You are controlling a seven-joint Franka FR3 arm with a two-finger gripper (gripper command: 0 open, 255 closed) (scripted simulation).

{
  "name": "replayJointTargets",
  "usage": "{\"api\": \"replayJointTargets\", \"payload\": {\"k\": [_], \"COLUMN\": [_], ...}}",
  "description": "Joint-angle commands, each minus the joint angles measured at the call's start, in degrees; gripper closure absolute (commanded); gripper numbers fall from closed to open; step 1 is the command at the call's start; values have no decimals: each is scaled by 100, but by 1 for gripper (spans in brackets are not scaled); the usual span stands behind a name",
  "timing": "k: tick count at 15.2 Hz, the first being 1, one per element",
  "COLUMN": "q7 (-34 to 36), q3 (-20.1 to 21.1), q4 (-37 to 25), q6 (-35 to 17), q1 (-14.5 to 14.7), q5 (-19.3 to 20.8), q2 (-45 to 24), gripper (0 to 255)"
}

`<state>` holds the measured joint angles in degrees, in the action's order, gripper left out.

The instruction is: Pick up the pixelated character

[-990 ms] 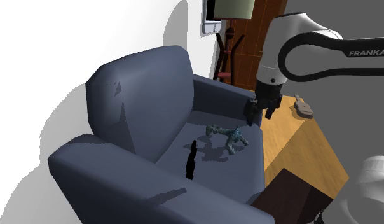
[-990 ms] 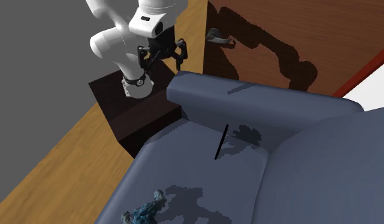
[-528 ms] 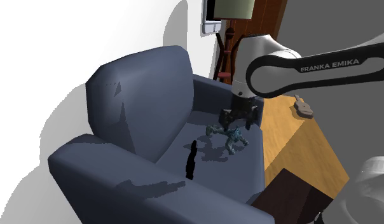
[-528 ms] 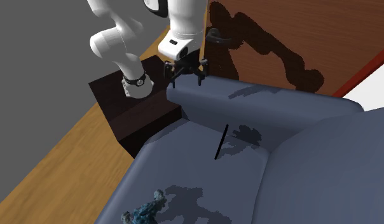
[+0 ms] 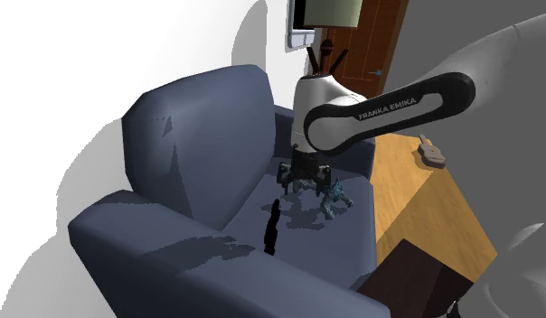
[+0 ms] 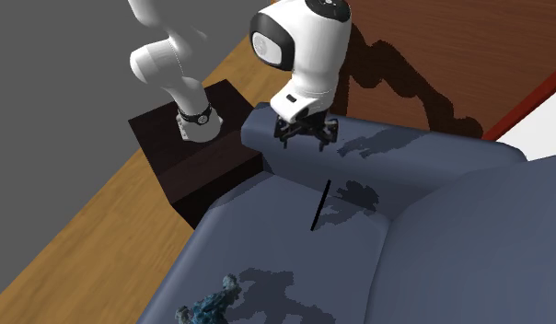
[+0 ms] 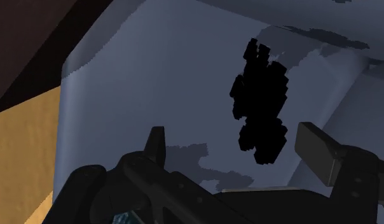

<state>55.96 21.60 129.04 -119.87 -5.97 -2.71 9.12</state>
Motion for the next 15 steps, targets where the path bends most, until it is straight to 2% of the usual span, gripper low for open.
{"api": "replayJointTargets", "payload": {"k": [1,8,15], "q7": [531,2220,2320], "q3": [83,43,-19], "q4": [-283,-1492,-1303], "q6": [-196,-567,-1035], "q1": [-57,53,105], "q5": [151,766,923], "q2": [-498,-2167,-2468], "gripper": [0,0,0]}}
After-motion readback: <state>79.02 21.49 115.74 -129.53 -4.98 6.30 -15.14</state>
